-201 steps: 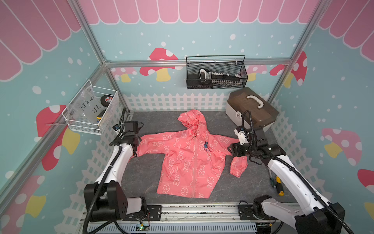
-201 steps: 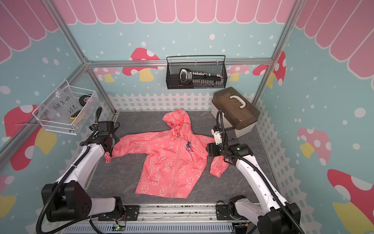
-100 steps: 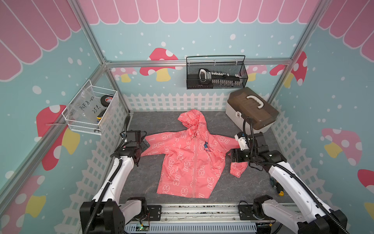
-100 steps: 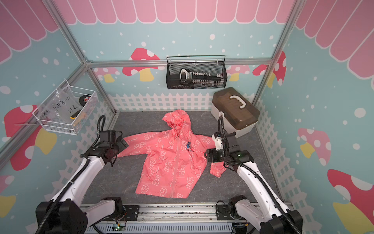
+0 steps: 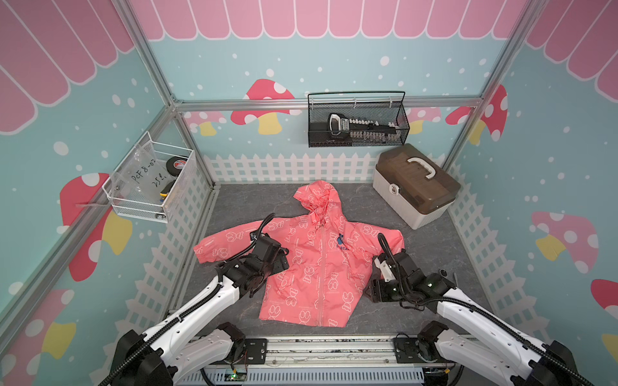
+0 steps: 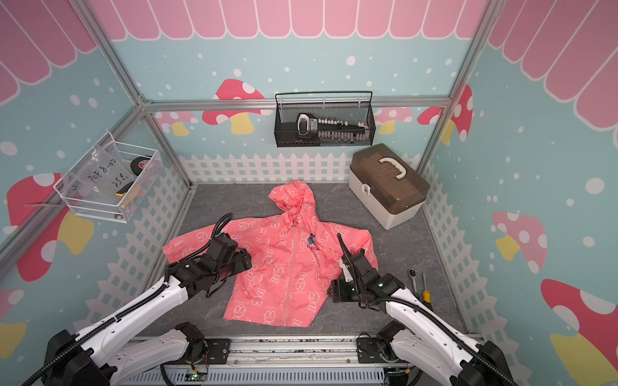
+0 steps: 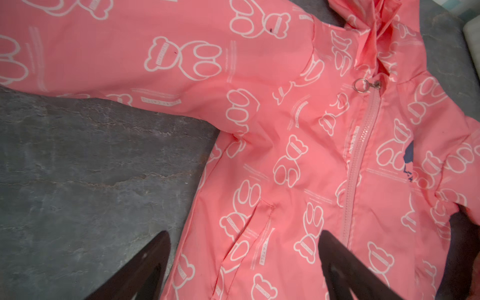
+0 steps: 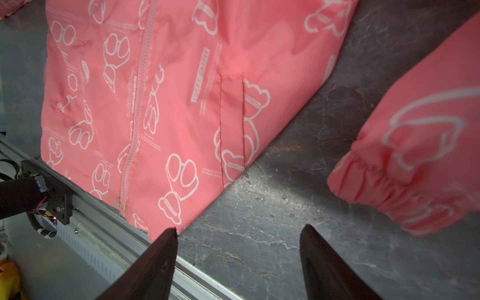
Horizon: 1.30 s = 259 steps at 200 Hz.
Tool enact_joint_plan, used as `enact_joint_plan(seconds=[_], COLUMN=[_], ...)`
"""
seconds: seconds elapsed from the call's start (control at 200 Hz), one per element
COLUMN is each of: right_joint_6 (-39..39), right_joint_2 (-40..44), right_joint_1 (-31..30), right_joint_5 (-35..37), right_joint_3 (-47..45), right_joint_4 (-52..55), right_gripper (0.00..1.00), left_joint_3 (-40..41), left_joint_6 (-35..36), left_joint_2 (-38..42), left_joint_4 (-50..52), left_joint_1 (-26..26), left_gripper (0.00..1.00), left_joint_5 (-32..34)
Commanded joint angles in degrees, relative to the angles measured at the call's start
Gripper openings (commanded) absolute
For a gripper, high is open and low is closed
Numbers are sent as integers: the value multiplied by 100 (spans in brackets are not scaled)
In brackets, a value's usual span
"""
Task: Unzip the jacket
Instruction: Flatten out the jacket at the center of the board.
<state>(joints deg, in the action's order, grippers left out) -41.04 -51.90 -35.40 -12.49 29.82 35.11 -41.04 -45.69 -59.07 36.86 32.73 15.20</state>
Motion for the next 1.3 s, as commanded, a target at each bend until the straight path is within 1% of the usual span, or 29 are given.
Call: enact_joint_plan(seconds=[0.0,0.065,0.205,0.22,0.265,0.34,0.4,0.495,0.56,0.625,0.66,0.776,0.856,0.921,1.041,1.116,1.211,1.291], right_joint_6=[-665,-712,-748,-748,-712,-573,-450,-303,-227,-124,-61,155,313,506,913,1089,1218,1235], right_joint_2=[-218,-556,-1349,-1417,-1627,-1963,-2234,-2565,-2720,-2814,-2847,-2935,-3106,-3394,-4328,-4953,-5806,-6444], right_joint_1=[-232,-376,-550,-567,-606,-678,-724,-807,-866,-929,-957,-1015,-1013,-1014,-1004,-986,-853,-716], right_joint_5=[198,254,119,111,100,140,213,284,326,400,470,697,857,830,704,617,304,82], right_joint_3=[-288,-327,-295,-277,-208,-12,249,612,834,1061,1183,1691,2124,2539,3662,4353,5280,6106], right_joint_4=[-522,-783,-1436,-1498,-1656,-1790,-1759,-1686,-1620,-1453,-1324,-792,-469,-324,76,132,175,252], right_gripper=[73,73,71,71,68,61,53,37,22,11,7,0,0,0,0,0,11,28], left_joint_3=[221,308,408,423,457,545,603,668,726,785,803,783,764,747,704,663,615,590], left_joint_6=[-492,-616,-862,-889,-961,-1052,-1123,-1170,-1220,-1265,-1280,-1278,-1259,-1262,-1267,-1249,-1249,-1274], left_joint_2=[113,156,262,273,290,263,229,250,351,471,550,693,750,782,779,774,798,889], left_joint_4=[181,223,404,432,490,503,489,506,511,556,608,854,953,969,969,980,1066,1175], left_joint_1=[318,533,981,1023,1161,1266,1288,1297,1306,1306,1311,1315,1319,1315,1315,1315,1315,1324], left_gripper=[89,89,88,88,88,88,88,88,87,87,87,86,86,86,86,86,86,85], left_joint_5=[222,250,274,430,527,559,569,605,607,613,620,727,806,867,957,950,932,906])
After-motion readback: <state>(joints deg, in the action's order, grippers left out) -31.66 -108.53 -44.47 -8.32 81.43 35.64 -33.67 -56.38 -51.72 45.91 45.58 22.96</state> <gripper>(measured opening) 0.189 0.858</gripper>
